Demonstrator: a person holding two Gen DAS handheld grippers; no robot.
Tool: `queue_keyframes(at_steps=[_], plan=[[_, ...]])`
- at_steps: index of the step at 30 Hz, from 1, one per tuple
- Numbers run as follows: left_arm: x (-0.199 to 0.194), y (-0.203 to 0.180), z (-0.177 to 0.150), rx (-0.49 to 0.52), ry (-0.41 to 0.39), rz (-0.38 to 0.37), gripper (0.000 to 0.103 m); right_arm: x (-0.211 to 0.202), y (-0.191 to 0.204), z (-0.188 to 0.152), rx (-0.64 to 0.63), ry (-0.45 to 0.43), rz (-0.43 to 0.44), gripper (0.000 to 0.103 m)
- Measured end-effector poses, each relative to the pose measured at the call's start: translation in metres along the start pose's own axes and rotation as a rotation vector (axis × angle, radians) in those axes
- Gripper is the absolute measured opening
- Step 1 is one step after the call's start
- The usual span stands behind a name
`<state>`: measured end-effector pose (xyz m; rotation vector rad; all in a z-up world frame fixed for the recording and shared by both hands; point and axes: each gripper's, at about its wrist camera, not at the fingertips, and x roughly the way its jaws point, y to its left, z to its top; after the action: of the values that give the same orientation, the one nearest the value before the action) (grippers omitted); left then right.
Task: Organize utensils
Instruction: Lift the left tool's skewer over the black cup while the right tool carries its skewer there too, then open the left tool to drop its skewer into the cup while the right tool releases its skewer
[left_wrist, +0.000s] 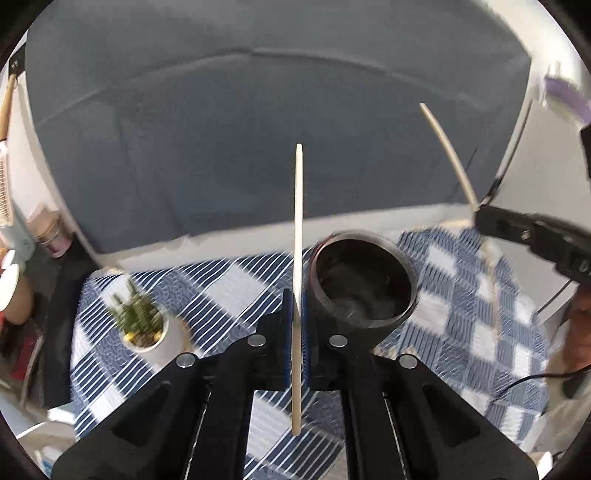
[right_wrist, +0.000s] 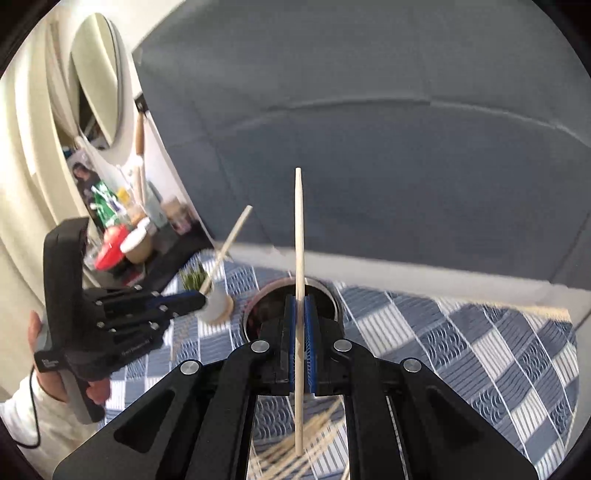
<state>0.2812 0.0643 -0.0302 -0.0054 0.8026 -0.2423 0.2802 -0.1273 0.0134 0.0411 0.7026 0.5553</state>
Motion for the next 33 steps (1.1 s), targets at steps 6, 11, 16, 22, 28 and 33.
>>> queue_keyframes(at_steps=[6, 11, 16, 22, 28, 33], plan=[[-0.004, -0.001, 0.024, 0.026, -0.111, -0.132, 0.005, 0.004, -0.003, 0.019, 0.018, -0.096, 0.035, 0.005], [-0.001, 0.006, 0.036, -0.006, -0.215, -0.239, 0.005, 0.017, -0.008, 0.029, 0.036, -0.142, 0.06, 0.005], [0.008, 0.011, 0.04, -0.043, -0.31, -0.337, 0.005, 0.028, -0.01, 0.031, 0.032, -0.197, 0.081, 0.005], [0.02, 0.012, 0.036, -0.083, -0.385, -0.402, 0.005, 0.04, -0.016, 0.034, 0.055, -0.238, 0.109, 0.005], [0.033, 0.012, 0.025, -0.086, -0.402, -0.387, 0.005, 0.055, -0.026, 0.029, 0.073, -0.228, 0.119, 0.005], [0.045, 0.012, 0.013, -0.086, -0.394, -0.354, 0.005, 0.067, -0.033, 0.017, 0.081, -0.219, 0.13, 0.005]])
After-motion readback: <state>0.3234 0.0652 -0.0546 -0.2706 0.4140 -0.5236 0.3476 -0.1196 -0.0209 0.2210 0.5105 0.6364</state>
